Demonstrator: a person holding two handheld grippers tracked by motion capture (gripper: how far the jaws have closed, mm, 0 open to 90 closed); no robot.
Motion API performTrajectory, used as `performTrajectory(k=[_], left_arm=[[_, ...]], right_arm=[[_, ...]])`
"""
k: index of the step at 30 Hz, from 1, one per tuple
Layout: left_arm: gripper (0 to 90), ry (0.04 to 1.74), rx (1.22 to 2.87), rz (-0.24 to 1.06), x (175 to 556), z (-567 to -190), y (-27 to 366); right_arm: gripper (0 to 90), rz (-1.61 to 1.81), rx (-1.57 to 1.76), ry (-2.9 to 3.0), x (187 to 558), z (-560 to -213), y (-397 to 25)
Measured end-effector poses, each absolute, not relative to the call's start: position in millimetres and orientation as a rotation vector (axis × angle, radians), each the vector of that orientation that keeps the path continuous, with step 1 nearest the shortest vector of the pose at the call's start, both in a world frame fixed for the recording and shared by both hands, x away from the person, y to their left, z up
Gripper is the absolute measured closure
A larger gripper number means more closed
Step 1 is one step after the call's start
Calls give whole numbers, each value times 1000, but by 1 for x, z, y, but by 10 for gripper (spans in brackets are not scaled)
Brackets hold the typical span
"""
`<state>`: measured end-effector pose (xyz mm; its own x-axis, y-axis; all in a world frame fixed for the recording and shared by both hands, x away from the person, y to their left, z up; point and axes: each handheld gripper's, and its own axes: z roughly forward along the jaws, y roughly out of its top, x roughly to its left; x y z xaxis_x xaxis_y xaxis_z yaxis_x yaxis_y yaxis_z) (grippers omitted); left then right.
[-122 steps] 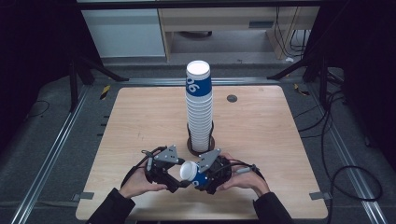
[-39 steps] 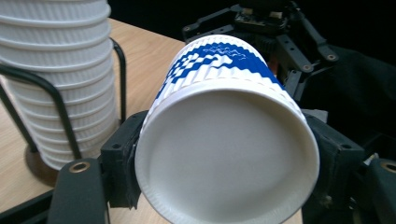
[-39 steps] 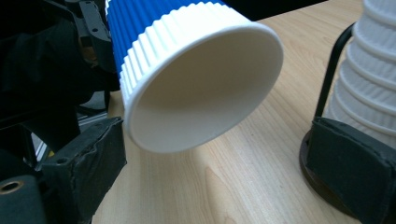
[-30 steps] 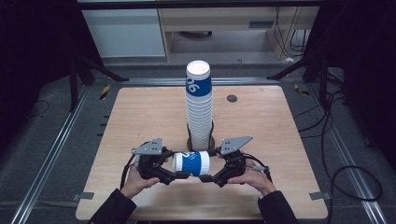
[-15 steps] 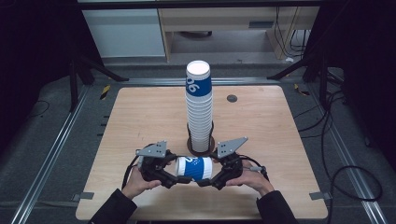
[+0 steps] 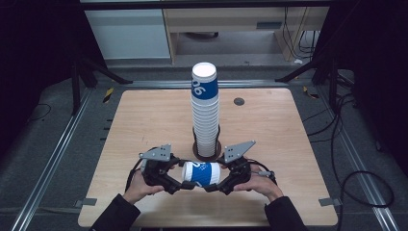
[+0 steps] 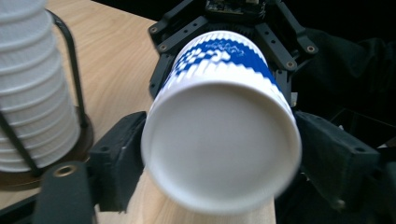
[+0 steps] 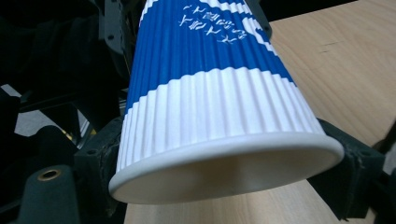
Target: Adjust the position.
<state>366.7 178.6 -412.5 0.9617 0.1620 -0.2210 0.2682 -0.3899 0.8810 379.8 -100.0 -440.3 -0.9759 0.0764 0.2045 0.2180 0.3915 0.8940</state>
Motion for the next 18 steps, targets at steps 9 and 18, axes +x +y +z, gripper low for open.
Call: performTrajectory(k=[9,18], left_arm=[[164,309,2160,-115,373,-417,186],[155,264,2331,-96,368,-432,165]], right_arm=[[162,-1526,-263,-2695,380,-442,-102],[159,-1313,-166,-2857,375,-451,-81]])
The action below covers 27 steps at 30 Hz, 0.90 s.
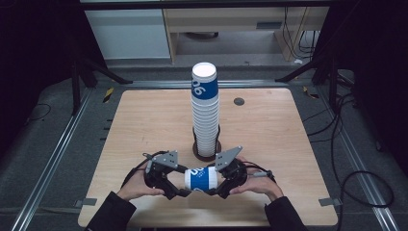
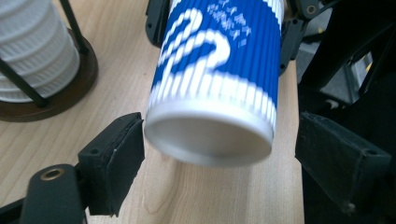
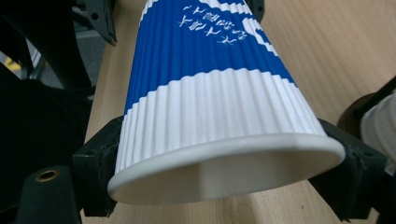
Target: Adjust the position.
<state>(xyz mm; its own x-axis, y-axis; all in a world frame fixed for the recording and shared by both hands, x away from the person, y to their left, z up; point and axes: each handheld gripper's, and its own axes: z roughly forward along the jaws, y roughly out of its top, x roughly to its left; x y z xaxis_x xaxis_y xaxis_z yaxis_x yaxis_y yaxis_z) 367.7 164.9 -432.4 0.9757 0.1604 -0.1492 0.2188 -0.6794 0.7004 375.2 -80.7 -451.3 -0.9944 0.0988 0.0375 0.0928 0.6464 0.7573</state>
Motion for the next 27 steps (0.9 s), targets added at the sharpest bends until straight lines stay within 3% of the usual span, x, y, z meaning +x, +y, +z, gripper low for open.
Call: performTrajectory(k=[22,27], left_arm=[[263,203,2438,-68,362,-441,152],[264,204,2417,-47,362,-437,156]], right_arm=[[159,1218,56,2880,367,-455,-61],[109,1263,90,2859,368,-453,-63]])
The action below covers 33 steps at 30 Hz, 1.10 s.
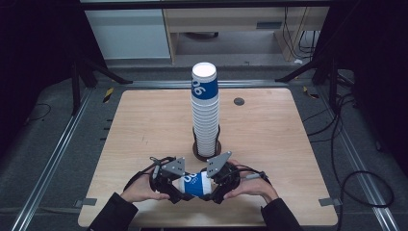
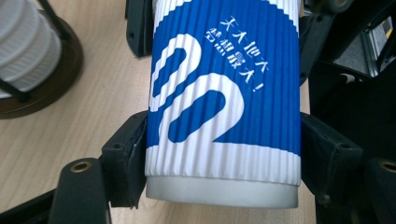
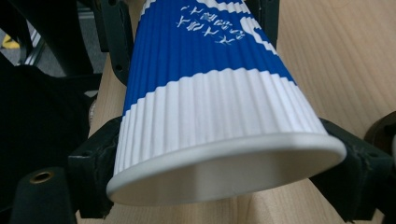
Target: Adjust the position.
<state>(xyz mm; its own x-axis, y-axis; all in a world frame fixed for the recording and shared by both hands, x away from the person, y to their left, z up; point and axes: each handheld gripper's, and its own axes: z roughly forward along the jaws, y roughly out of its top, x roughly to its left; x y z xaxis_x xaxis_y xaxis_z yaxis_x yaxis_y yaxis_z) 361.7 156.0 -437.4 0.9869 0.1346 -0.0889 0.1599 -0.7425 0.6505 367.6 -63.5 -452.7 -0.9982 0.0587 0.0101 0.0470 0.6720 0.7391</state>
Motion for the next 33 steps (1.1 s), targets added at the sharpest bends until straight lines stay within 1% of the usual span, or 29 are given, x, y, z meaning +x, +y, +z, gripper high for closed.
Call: performTrajectory(k=[8,14,21,27,33], left_arm=[[265,268,2326,-21,369,-428,175],[264,337,2175,1,375,-418,193],[264,315,2059,-21,372,-410,196],[264,271,2040,-28,366,-408,188],[265,235,2067,-23,361,-410,179]], right_arm=[[78,1431,211,2730,375,-436,-83],[79,1586,310,2616,381,-426,-102],[84,1709,337,2591,383,-423,-106],[88,1812,310,2603,380,-423,-101],[99,1867,303,2624,379,-424,-98]])
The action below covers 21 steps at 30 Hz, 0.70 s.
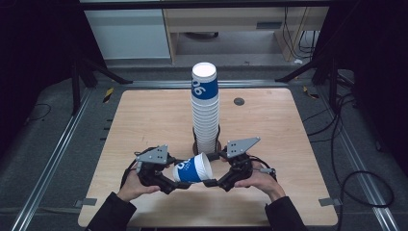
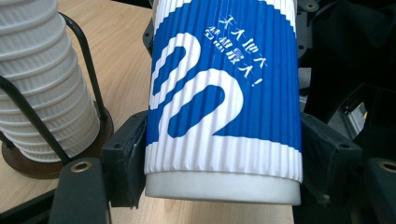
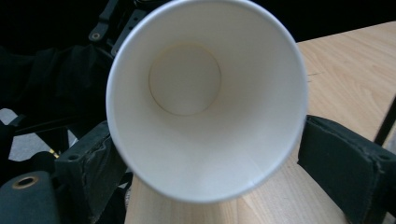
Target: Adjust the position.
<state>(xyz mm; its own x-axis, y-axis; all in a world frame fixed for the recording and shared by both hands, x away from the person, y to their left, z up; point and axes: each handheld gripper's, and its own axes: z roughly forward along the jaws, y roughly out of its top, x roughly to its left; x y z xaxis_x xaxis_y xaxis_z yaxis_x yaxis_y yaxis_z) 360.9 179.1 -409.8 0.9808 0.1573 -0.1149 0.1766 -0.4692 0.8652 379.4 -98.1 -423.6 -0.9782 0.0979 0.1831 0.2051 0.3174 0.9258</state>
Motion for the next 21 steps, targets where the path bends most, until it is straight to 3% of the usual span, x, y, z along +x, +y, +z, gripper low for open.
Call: performTrajectory(k=[17,21], left_arm=[[263,224,2122,-25,359,-415,171],[207,240,2130,-22,360,-415,172]], right_arm=[[169,-1689,-266,-2459,379,-429,-91],[174,-1700,-274,-2468,379,-427,-94]])
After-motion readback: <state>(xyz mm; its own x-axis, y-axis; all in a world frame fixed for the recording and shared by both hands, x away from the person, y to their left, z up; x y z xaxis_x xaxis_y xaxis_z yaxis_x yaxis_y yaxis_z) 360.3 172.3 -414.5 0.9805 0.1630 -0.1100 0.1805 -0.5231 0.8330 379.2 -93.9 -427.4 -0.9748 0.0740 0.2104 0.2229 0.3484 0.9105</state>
